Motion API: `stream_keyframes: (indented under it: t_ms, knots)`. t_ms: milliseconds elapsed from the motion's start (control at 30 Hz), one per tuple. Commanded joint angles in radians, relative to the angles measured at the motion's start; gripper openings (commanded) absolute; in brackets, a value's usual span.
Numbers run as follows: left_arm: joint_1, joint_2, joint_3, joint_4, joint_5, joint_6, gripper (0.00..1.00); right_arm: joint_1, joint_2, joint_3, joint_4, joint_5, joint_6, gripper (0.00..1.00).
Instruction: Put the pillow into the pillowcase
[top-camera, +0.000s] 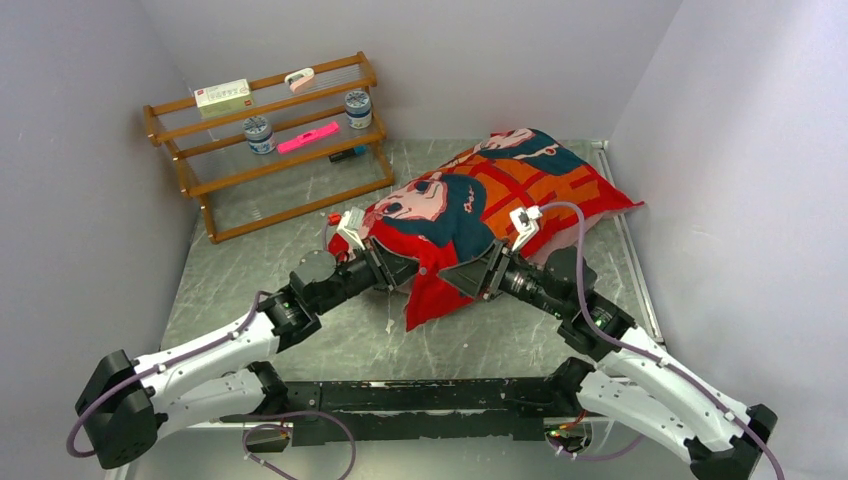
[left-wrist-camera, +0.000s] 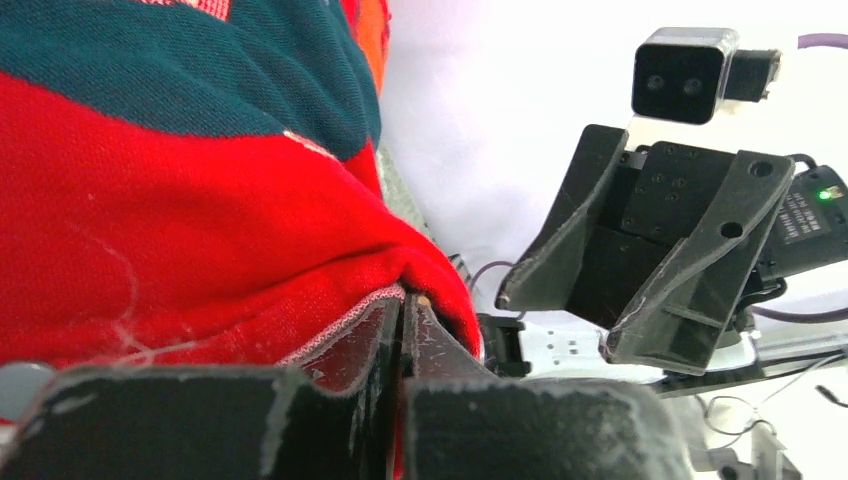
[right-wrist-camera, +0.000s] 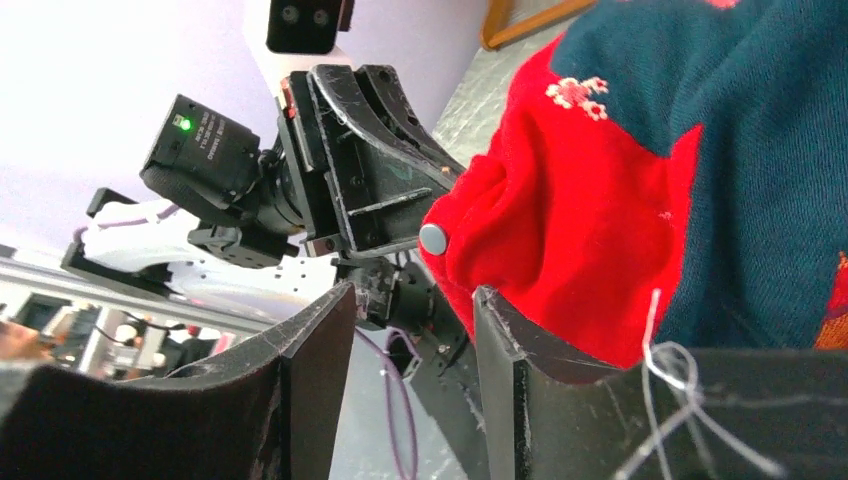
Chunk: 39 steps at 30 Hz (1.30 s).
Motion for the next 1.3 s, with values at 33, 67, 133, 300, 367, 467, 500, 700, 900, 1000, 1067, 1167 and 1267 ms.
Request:
stream_keyframes:
  t_ms: [33,67,133,300,367,467,500,700,900,1000,1067,1167,1267]
  knots:
    - [0.013,-0.044,0.013,0.129,0.035,-0.094,0.05,0.004,0.059,0.172,-0.112,0.015,-0.248,0.53]
    - [0.013,-0.043,0.020,0.127,0.042,-0.097,0.05,0.004,0.075,0.188,-0.114,0.014,-0.266,0.53]
    - [0.014,-0.045,0.023,0.128,0.049,-0.104,0.05,0.004,0.089,0.199,-0.072,-0.003,-0.273,0.49]
    - [0.015,-0.066,0.016,0.129,0.046,-0.117,0.05,0.006,0.153,0.235,-0.040,-0.047,-0.272,0.44]
    - [0.016,-0.072,0.016,0.127,0.047,-0.123,0.05,0.006,0.175,0.231,-0.040,-0.070,-0.267,0.44]
    - [0.016,-0.079,0.010,0.138,0.046,-0.138,0.05,0.011,0.191,0.209,-0.032,-0.103,-0.257,0.47]
    - [0.015,-0.079,0.007,0.145,0.048,-0.143,0.05,0.014,0.191,0.196,-0.023,-0.110,-0.250,0.47]
    - [0.016,-0.071,-0.012,0.208,0.059,-0.186,0.05,0.021,0.189,0.167,0.015,-0.128,-0.237,0.45]
    - [0.015,-0.072,-0.035,0.275,0.065,-0.238,0.05,0.021,0.195,0.148,0.057,-0.135,-0.224,0.45]
    - [0.015,-0.074,-0.036,0.290,0.067,-0.254,0.05,0.021,0.205,0.135,0.082,-0.142,-0.213,0.44]
    - [0.016,-0.077,-0.039,0.300,0.067,-0.262,0.05,0.021,0.206,0.123,0.101,-0.144,-0.202,0.38]
    - [0.015,-0.080,-0.043,0.304,0.067,-0.272,0.05,0.021,0.196,0.098,0.150,-0.141,-0.181,0.23]
    - [0.016,-0.082,-0.053,0.325,0.067,-0.288,0.05,0.021,0.198,0.088,0.162,-0.150,-0.175,0.06]
